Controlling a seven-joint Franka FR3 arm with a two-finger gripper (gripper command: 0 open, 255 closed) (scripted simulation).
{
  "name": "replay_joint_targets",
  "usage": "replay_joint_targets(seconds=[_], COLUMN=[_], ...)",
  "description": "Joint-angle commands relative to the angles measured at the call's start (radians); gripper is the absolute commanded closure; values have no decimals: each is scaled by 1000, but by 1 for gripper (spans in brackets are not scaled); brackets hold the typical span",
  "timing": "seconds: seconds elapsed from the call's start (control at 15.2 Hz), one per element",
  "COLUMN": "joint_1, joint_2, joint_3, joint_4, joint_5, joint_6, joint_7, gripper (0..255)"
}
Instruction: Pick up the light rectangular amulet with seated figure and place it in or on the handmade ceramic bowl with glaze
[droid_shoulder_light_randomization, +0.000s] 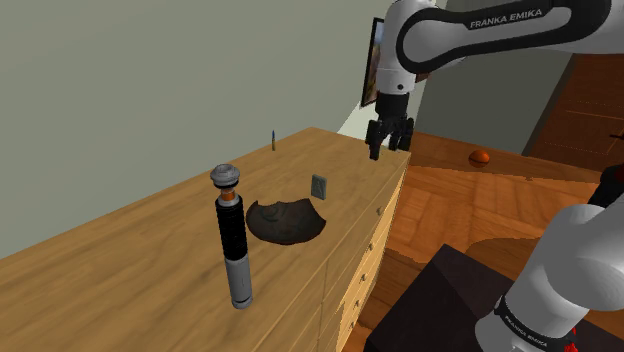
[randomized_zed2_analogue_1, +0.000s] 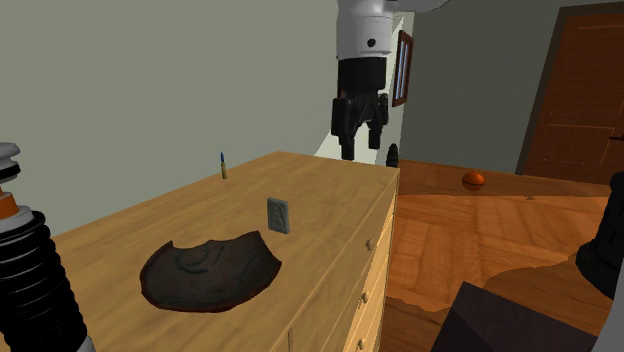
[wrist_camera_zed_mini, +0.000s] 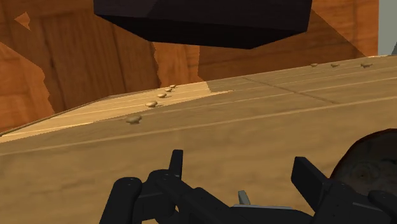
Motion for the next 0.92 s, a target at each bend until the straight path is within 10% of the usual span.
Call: replay_joint_targets(seconds=[0.0, 0.86], joint_1=[3, 30], joint_2=[79, 563], joint_3=[9, 47], joint_4=[41, 404], joint_5=[4, -2], joint_6=[40, 173], joint_7=[16, 105], gripper=[0, 0])
